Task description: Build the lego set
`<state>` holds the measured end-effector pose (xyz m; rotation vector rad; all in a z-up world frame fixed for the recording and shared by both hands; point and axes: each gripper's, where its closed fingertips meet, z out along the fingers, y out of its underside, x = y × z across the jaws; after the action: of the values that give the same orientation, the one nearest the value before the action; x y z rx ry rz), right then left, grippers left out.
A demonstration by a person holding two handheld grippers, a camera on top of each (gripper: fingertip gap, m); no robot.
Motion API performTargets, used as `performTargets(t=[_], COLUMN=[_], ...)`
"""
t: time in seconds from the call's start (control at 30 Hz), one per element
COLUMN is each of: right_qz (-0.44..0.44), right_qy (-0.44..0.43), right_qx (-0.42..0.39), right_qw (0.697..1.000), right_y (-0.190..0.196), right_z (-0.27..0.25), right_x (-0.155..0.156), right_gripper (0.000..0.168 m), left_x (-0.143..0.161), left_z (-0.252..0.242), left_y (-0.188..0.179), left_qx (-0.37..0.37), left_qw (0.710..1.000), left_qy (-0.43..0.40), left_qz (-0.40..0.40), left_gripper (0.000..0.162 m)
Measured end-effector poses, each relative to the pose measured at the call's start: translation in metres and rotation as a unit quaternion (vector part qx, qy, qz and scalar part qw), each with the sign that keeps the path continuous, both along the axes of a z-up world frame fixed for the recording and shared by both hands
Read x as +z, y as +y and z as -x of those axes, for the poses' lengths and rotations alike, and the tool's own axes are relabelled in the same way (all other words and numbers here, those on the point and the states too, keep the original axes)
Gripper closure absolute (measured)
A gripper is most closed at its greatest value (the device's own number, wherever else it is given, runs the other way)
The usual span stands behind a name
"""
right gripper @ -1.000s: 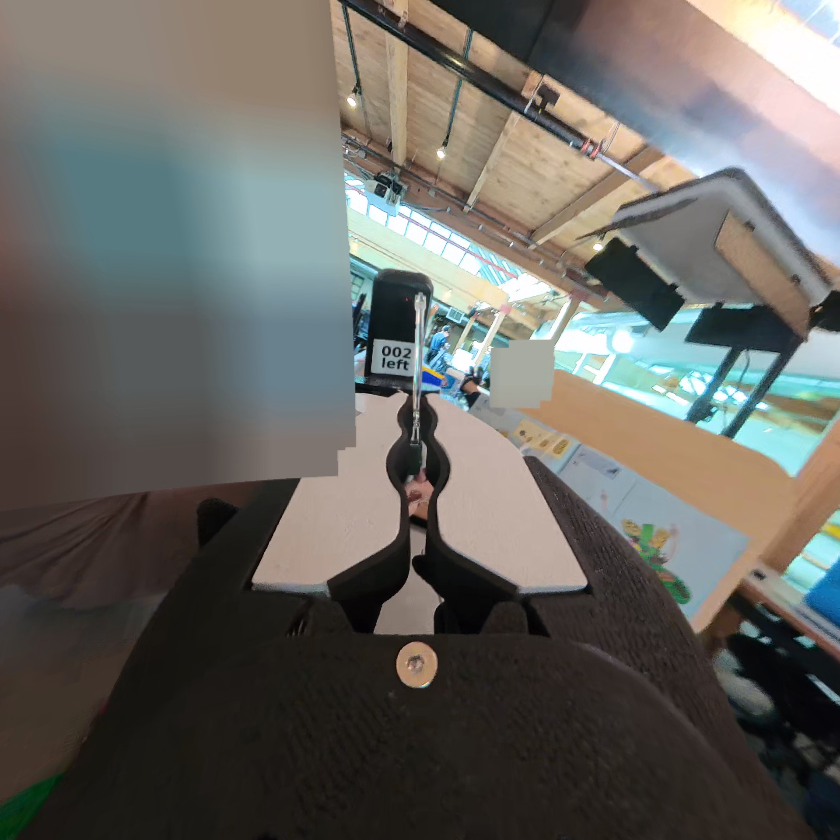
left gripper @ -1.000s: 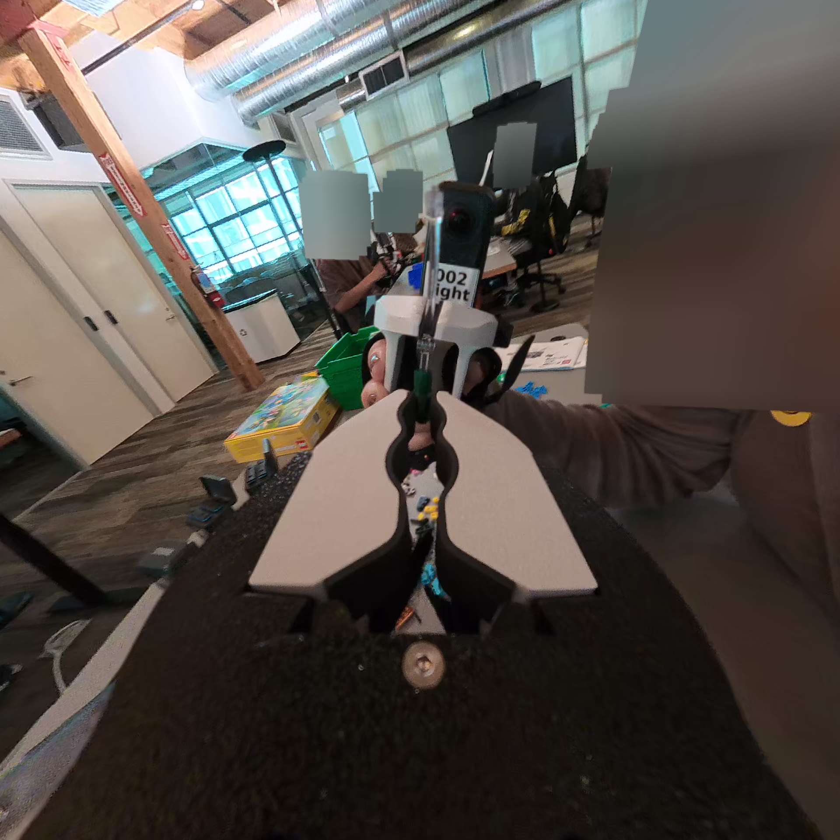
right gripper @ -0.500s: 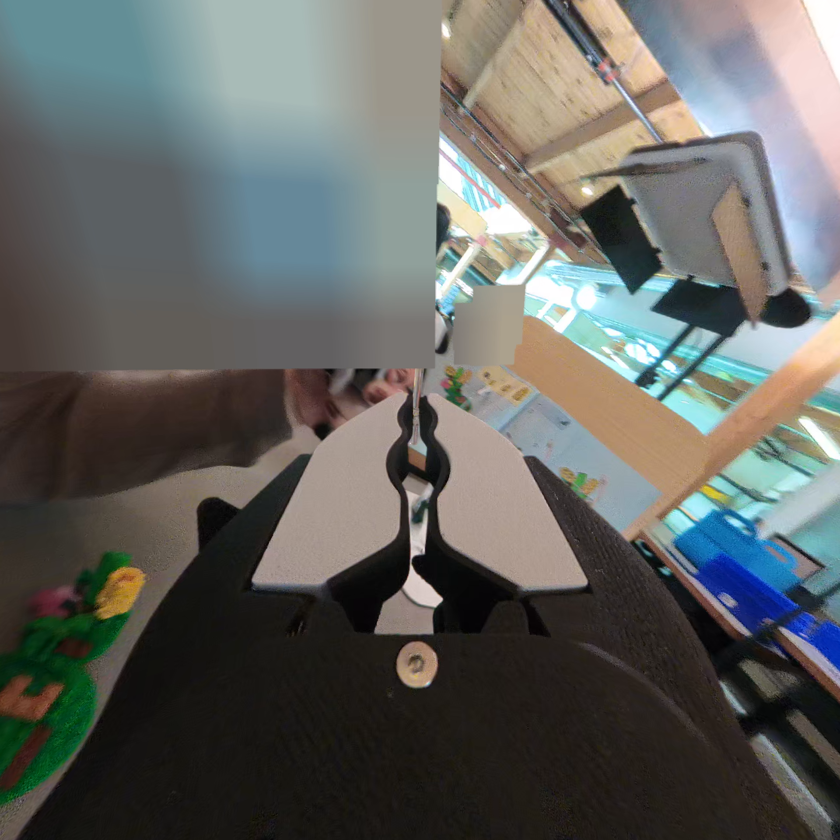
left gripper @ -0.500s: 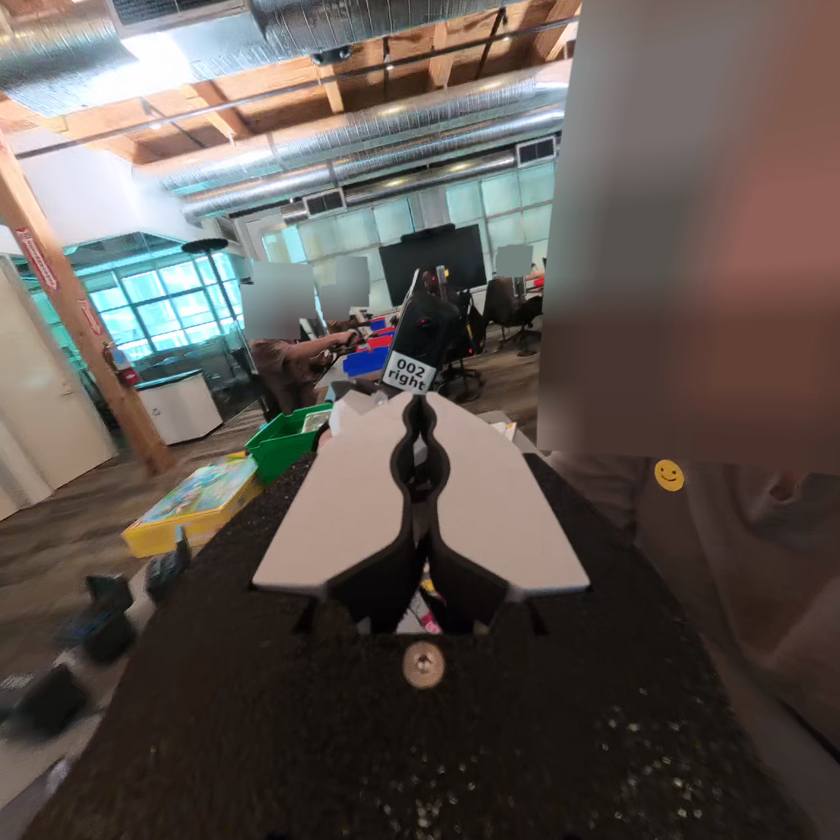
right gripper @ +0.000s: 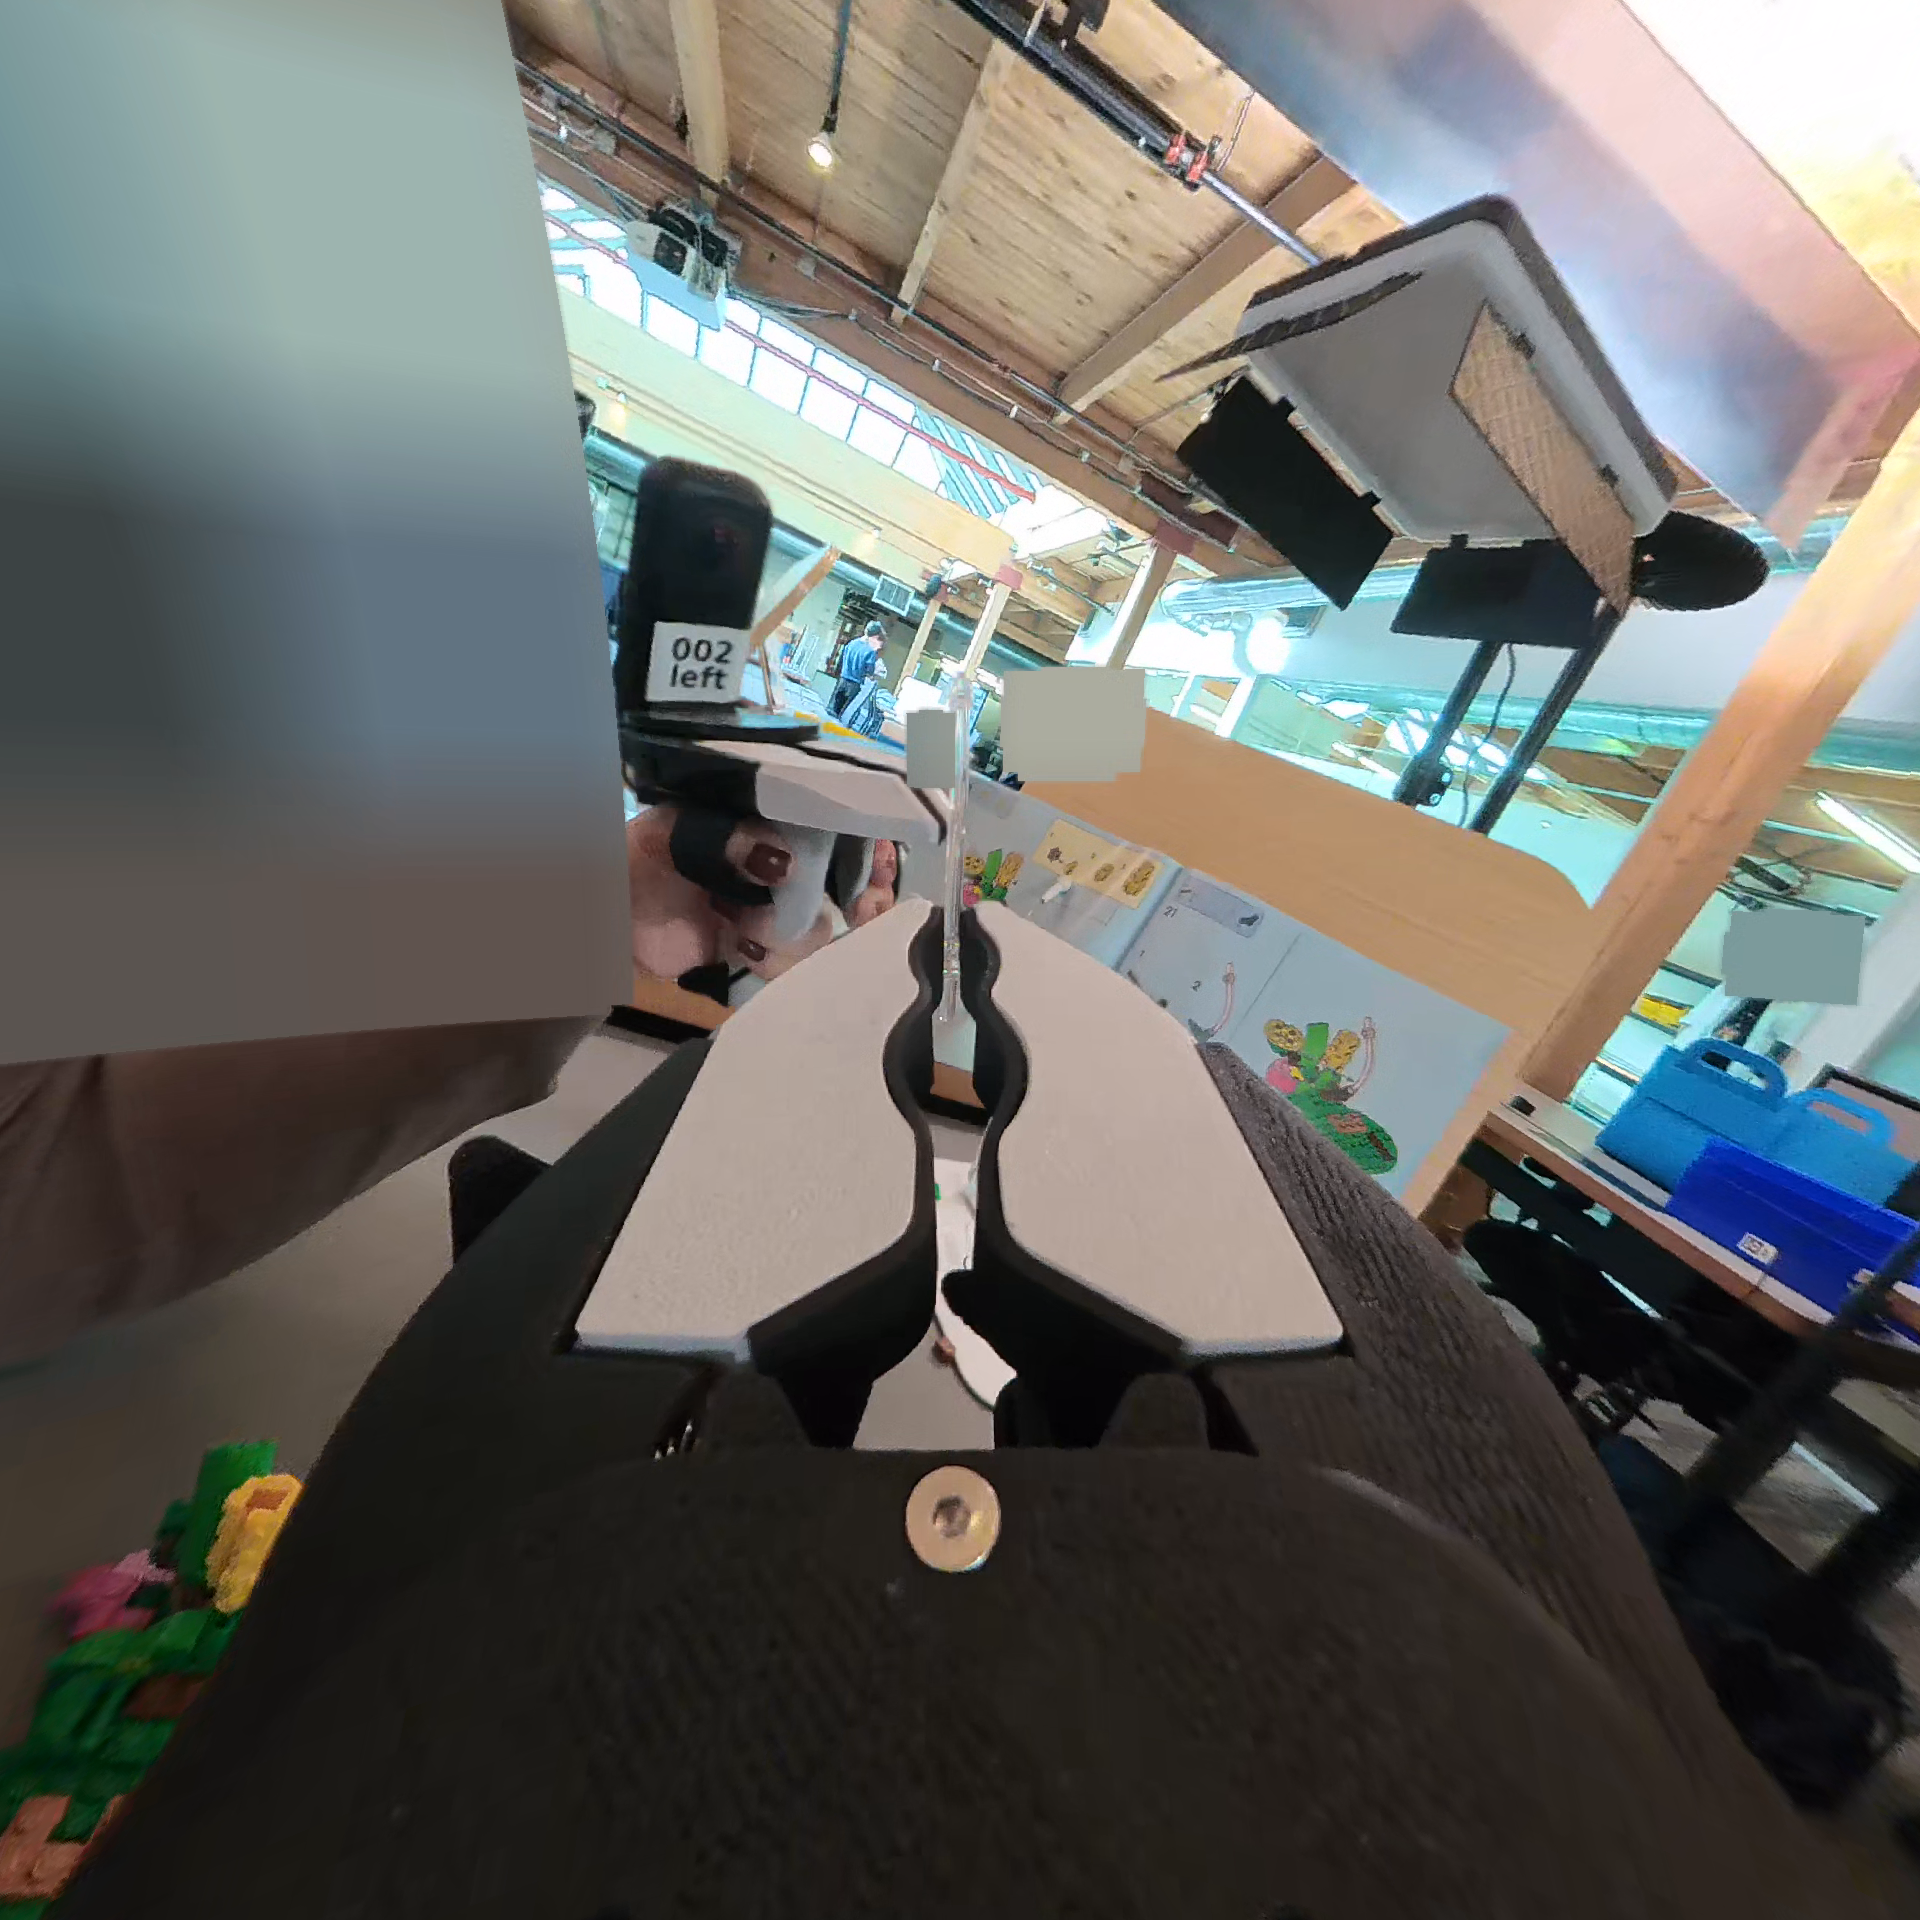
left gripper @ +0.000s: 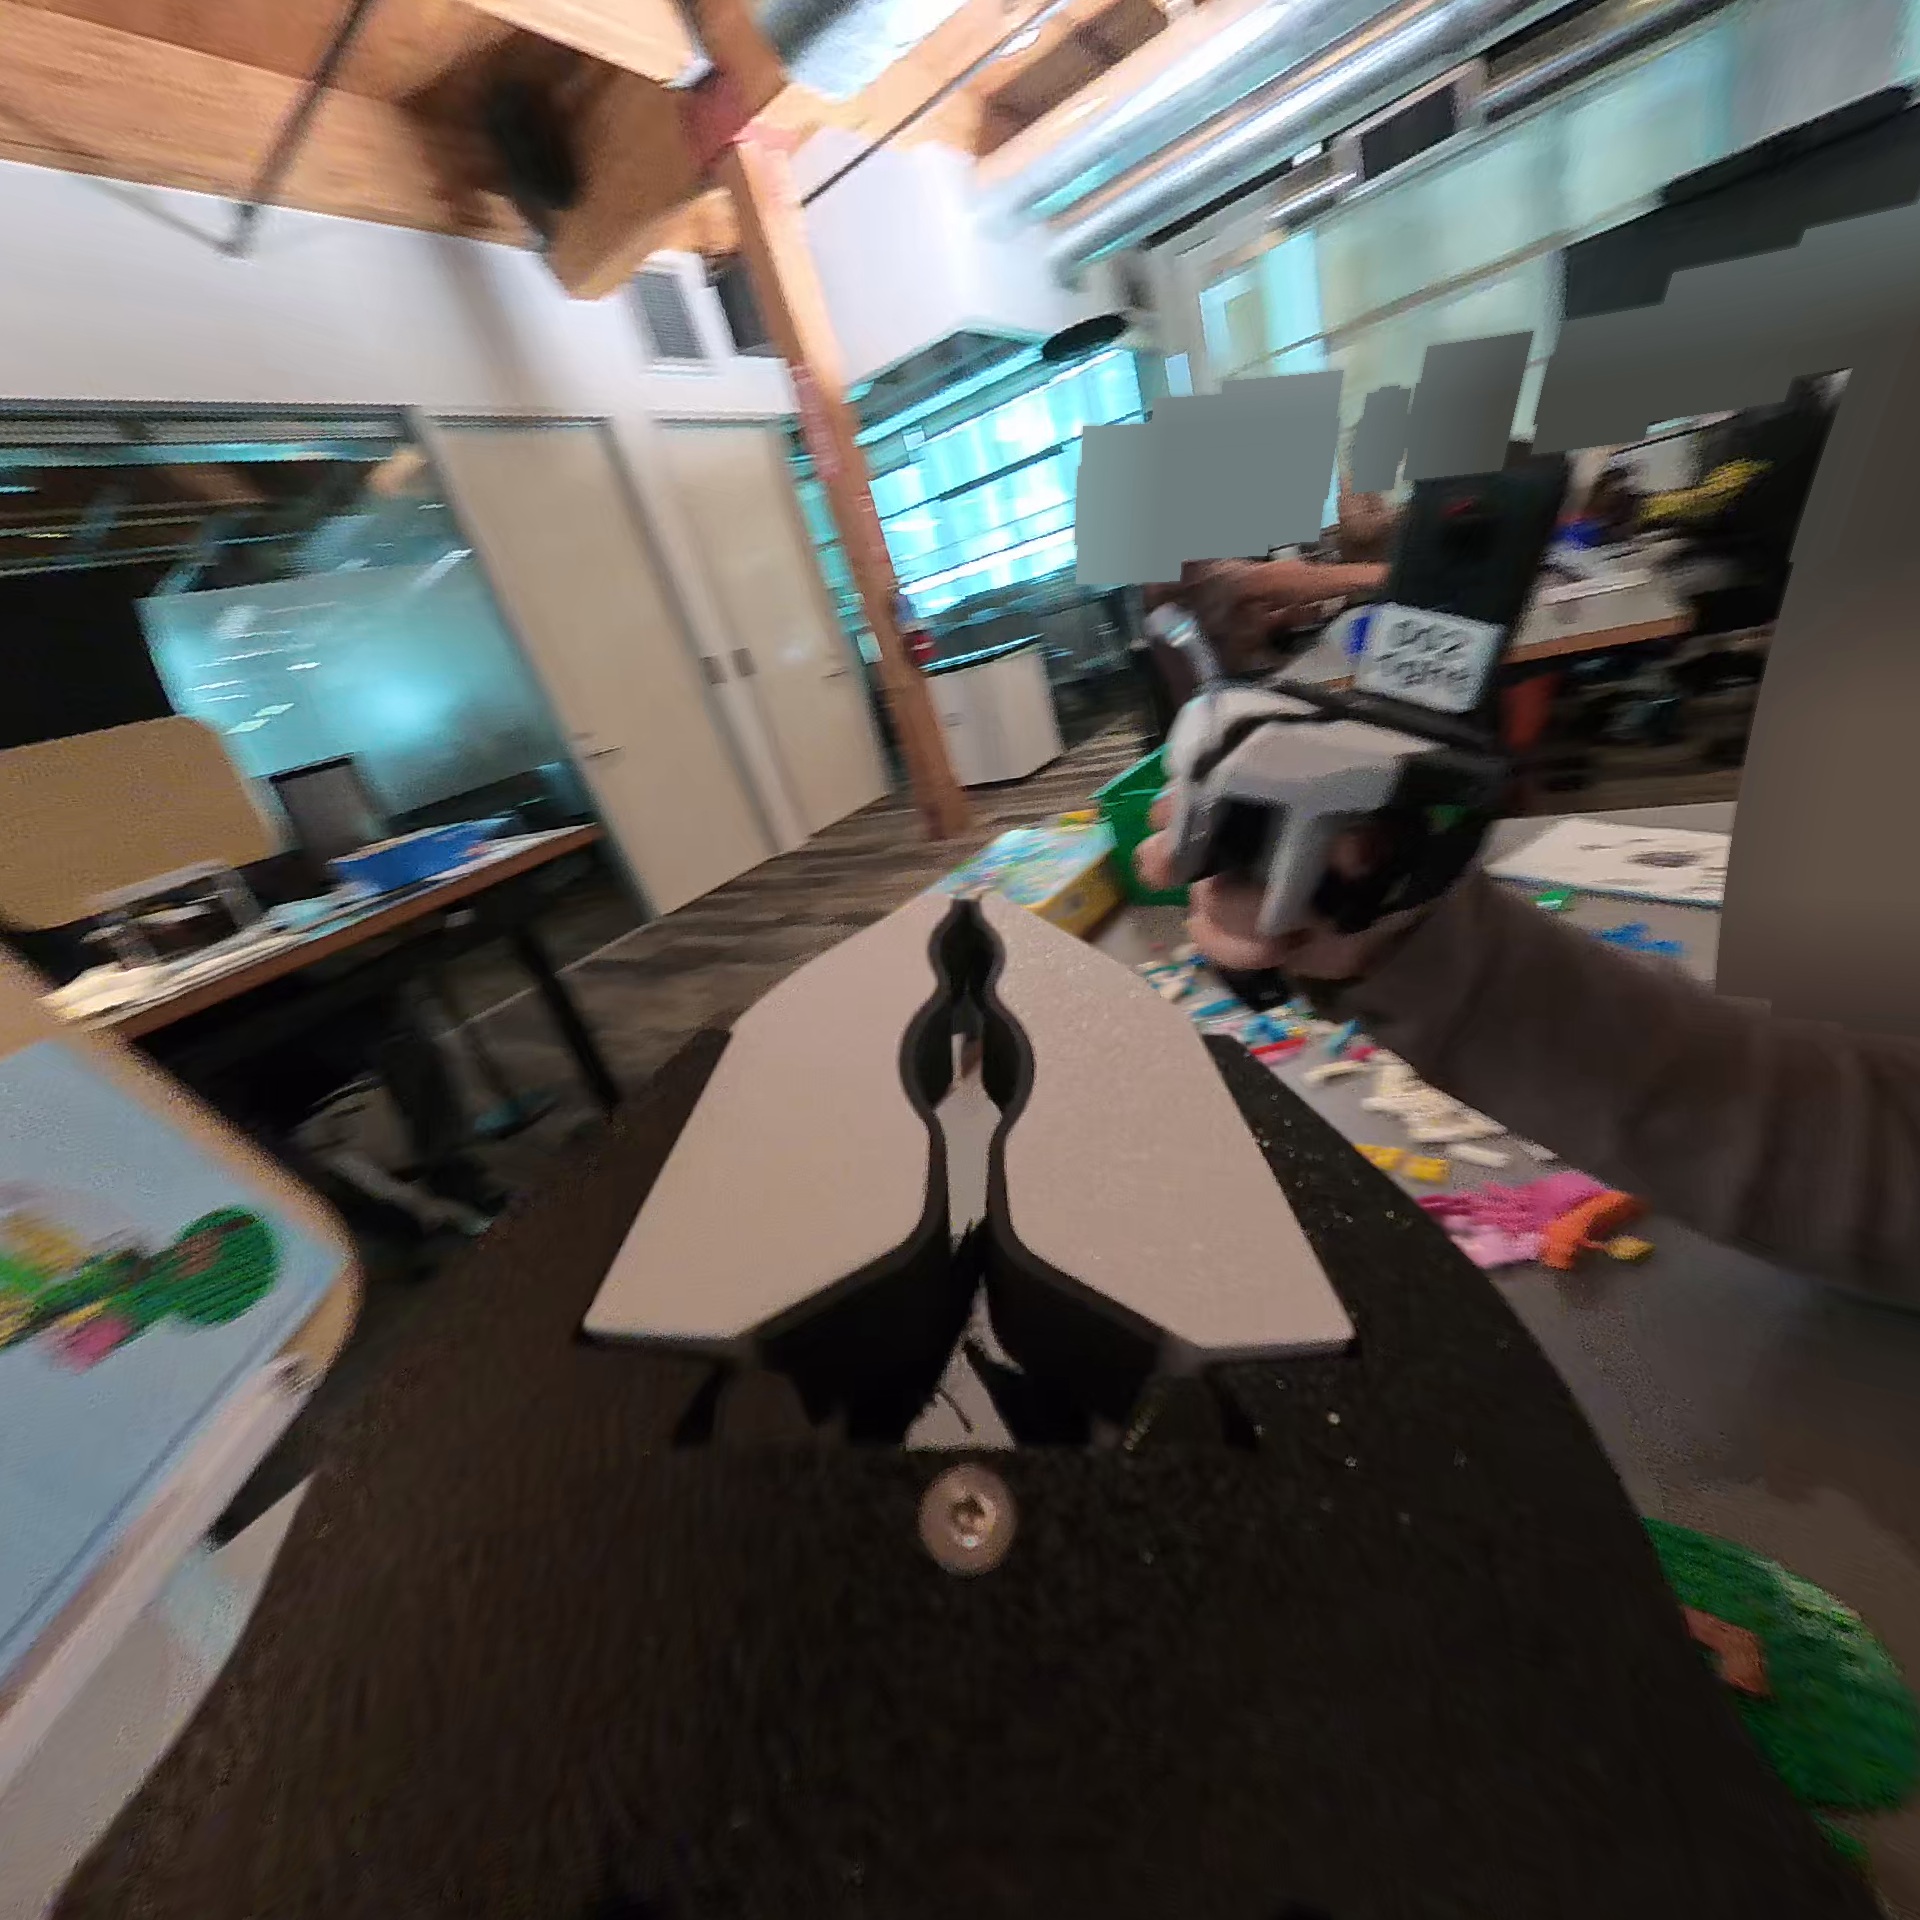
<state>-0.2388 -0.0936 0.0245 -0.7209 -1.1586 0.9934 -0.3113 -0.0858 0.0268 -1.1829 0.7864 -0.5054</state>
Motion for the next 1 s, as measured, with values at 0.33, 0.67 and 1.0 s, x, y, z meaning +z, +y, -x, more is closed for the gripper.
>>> performTargets(t=[0.33,0.67,1.0], right_qz=[0.034,0.057,0.052], right_qy=[0.039,0.041,0.036], right_qx=[0.014,0.037,0.062], right_qw=[0.999,0.997,0.996], right_y=[0.001,-0.002,-0.015], right_z=[-0.020,-0.025,-0.023], right_x=[0.017,0.021,0.024], right_gripper=[0.167,0.168,0.168], left_x=[-0.005,-0.162,-0.252], left_z=[0.028,0.130,0.176], left_y=[0.015,0.041,0.040], left_qx=[0.106,0.312,0.360], left_qw=[0.994,0.885,0.841], left_qy=[0.016,0.227,0.177], left_qz=[0.015,0.260,0.362], left_gripper=[0.162,0.112,0.133])
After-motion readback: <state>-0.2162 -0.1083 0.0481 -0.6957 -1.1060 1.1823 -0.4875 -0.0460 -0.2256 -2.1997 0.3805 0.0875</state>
